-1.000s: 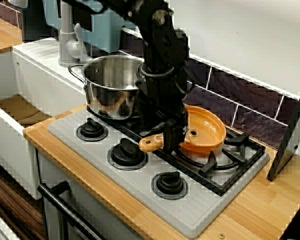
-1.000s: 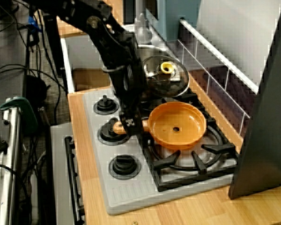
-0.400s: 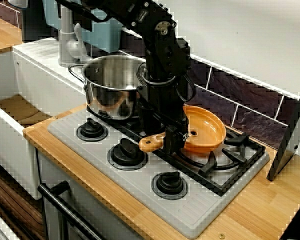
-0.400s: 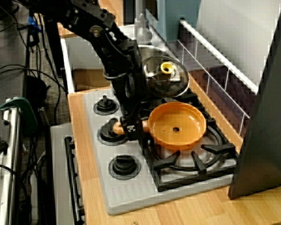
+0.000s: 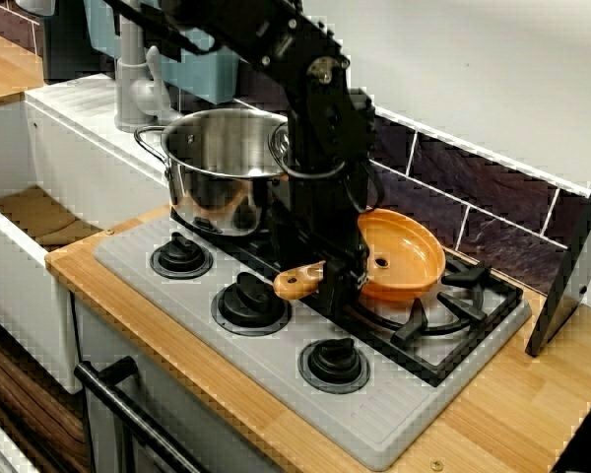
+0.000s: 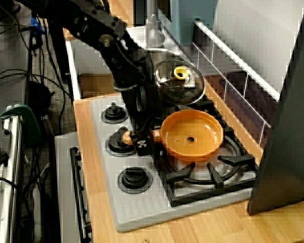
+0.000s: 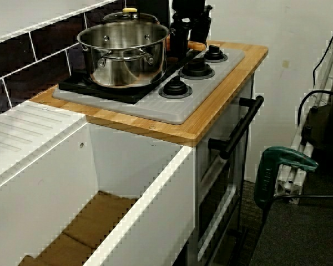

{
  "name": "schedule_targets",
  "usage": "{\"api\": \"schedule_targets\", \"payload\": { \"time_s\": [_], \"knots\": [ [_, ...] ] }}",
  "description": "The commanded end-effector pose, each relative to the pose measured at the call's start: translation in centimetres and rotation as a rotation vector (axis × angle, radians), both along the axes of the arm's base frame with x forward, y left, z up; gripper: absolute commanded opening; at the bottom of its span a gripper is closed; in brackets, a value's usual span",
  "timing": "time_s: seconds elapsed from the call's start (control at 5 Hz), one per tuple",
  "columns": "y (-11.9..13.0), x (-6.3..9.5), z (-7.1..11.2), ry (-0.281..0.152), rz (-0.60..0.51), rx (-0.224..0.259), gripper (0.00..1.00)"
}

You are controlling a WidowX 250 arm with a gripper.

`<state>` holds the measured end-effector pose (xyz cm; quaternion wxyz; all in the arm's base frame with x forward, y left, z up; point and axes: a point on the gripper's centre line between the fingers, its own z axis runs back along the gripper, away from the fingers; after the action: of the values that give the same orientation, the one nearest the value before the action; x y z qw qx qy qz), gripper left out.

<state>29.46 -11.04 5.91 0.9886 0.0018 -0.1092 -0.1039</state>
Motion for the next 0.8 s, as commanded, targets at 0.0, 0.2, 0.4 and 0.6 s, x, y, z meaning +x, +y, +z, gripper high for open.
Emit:
{"api": "schedule_targets", "payload": {
  "time_s": [0.0, 0.2, 0.4, 0.6],
  "knots": [
    [-0.3, 0.1, 1.0, -0.021, -0.020, -0.020, 0.00],
    [-0.3, 0.0, 1.8, -0.020, -0.028, -0.030, 0.00],
    [-0.3, -0.2, 2.4, -0.030, -0.035, -0.038, 0.00],
    [-0.3, -0.4, 3.0, -0.036, -0.044, -0.049, 0.00]
  ]
}}
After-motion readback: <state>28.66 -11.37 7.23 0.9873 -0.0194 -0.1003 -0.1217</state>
